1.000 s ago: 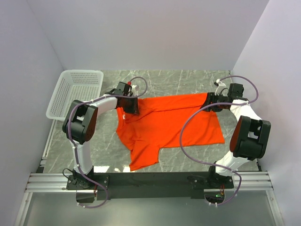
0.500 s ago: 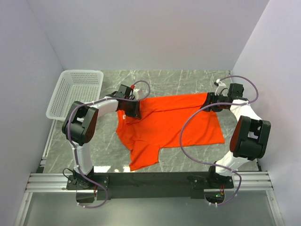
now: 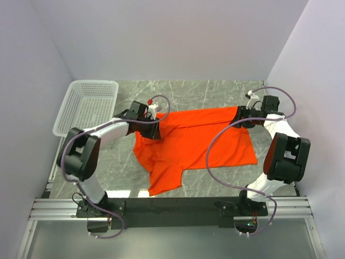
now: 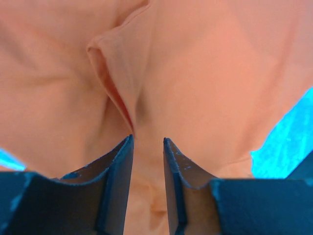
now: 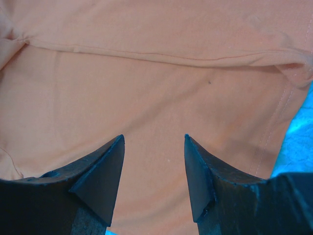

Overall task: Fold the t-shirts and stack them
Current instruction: Fold the tshirt

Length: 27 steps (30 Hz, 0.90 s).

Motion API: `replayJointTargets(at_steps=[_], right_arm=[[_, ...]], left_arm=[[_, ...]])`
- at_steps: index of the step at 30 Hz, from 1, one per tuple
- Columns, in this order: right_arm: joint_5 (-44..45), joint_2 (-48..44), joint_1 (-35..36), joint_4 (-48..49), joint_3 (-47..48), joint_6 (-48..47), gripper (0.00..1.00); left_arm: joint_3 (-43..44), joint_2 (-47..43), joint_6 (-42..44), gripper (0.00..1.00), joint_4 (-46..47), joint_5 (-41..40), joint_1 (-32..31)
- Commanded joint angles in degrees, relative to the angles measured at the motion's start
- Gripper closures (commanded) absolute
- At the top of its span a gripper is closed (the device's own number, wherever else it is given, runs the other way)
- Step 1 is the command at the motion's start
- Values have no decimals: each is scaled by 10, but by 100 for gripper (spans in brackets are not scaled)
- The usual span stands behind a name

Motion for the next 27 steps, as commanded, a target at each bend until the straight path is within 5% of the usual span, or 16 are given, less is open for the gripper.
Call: replayJointTargets(at_steps=[1, 12, 27], right_arm=[[-4, -27, 2, 19, -1, 5, 41], [-2, -33, 2, 20, -5, 6, 41], [-3, -36, 1, 22, -7, 7, 41]], left_arm=[[-9, -74, 7, 62, 69, -7, -3], [103, 46, -58, 55, 18, -115, -2], [120, 106, -81, 64, 27, -45, -8]])
